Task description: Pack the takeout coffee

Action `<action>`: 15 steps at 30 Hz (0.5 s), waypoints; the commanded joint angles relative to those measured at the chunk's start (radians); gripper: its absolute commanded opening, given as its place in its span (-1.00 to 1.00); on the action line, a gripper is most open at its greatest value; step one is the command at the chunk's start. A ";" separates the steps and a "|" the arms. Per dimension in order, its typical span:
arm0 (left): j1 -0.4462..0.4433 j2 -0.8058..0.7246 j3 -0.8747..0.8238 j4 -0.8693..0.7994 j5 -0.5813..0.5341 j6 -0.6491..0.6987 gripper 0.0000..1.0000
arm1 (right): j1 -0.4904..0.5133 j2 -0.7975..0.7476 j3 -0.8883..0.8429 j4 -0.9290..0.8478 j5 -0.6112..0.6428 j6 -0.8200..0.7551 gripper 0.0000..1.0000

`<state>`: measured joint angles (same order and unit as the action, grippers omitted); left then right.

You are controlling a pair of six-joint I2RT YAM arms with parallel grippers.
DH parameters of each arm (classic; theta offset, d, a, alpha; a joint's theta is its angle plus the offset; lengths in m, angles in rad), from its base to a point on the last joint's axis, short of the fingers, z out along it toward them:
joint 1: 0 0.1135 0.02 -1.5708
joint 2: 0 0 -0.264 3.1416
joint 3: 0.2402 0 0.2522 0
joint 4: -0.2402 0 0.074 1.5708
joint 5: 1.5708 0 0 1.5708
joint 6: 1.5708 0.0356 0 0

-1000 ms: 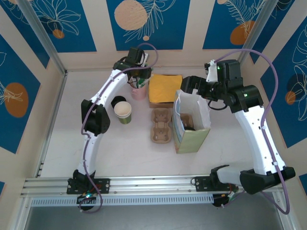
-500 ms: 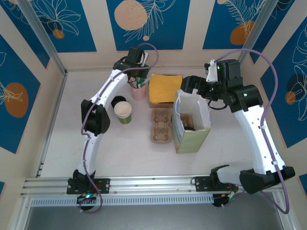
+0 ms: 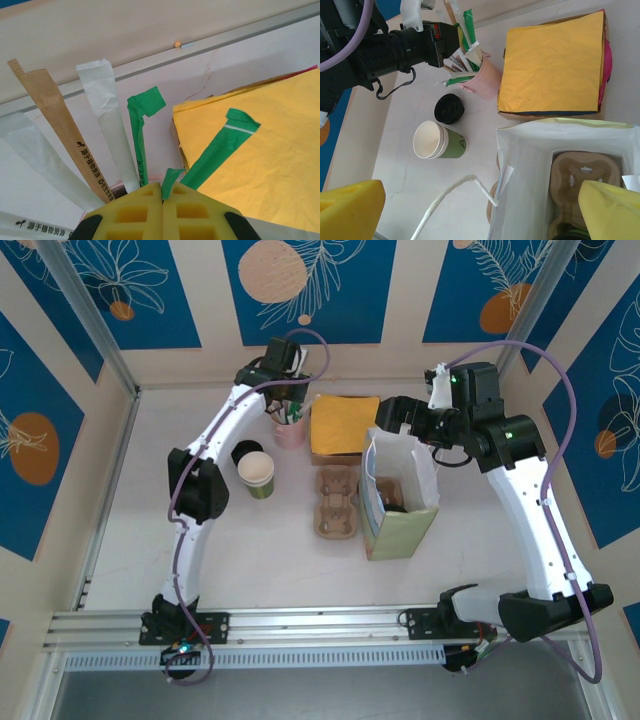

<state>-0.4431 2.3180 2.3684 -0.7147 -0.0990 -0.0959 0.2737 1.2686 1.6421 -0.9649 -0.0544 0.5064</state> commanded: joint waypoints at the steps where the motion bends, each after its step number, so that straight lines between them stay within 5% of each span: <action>1: 0.004 -0.067 0.031 -0.003 -0.004 -0.011 -1.00 | -0.009 0.012 0.026 0.006 -0.029 0.003 0.98; 15: 0.004 -0.099 0.029 -0.021 0.005 -0.020 -1.00 | -0.027 0.014 0.022 0.009 -0.045 -0.003 0.98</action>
<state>-0.4431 2.2642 2.3684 -0.7181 -0.0986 -0.0998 0.2535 1.2816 1.6428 -0.9573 -0.0723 0.5060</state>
